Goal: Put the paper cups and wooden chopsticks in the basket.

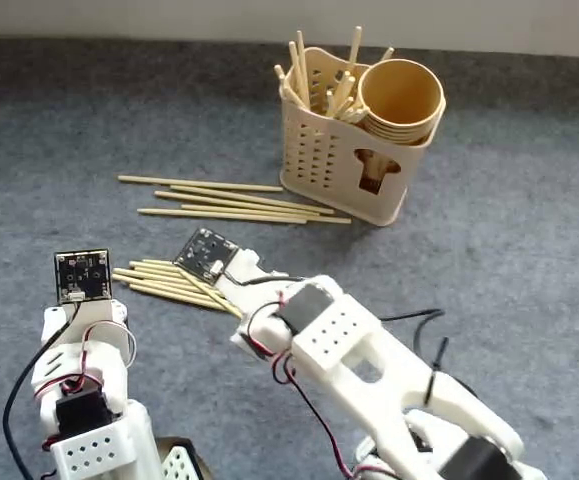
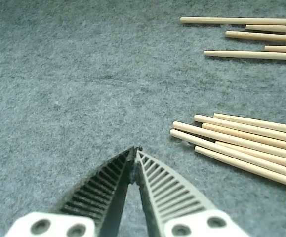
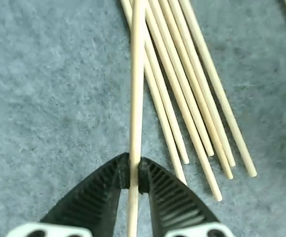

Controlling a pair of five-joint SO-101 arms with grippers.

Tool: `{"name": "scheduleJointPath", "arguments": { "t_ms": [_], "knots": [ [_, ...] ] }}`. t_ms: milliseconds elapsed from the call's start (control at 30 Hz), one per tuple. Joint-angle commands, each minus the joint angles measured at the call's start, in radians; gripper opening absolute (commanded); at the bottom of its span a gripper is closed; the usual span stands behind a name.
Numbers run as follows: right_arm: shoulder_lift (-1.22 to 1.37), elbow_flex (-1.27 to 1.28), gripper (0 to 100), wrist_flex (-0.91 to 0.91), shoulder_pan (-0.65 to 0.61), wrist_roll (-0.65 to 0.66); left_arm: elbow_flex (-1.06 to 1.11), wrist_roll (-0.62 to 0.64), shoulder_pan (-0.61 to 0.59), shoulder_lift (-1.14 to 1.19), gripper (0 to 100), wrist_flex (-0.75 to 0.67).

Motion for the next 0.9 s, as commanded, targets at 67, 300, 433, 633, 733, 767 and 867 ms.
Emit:
{"name": "scheduleJointPath", "arguments": {
  "t_ms": [67,300,433,633,733,767,867],
  "knots": [
    [-0.240,0.027,0.4,-0.024,0.035,-0.006,0.019,-0.008,-0.012,0.002,1,0.005],
    [-0.443,0.062,0.4,-0.071,0.091,-0.009,0.019,-0.008,-0.008,0.002,1,0.005],
    [-0.533,0.062,0.4,-0.073,0.116,-0.009,0.019,-0.008,-0.008,0.002,1,0.005],
    [-0.627,0.062,0.4,-0.111,0.120,-0.127,0.019,-0.008,-0.004,0.004,1,0.005],
    [-0.662,0.062,0.4,-0.145,0.154,-0.147,0.019,-0.008,0.033,0.004,1,0.005],
    [-0.671,0.062,0.4,-0.151,0.170,-0.146,0.019,-0.008,0.053,0.004,1,0.005],
    [-0.699,0.062,0.4,-0.185,0.232,-0.149,0.019,-0.008,0.090,0.005,1,0.005]
  ]
}}
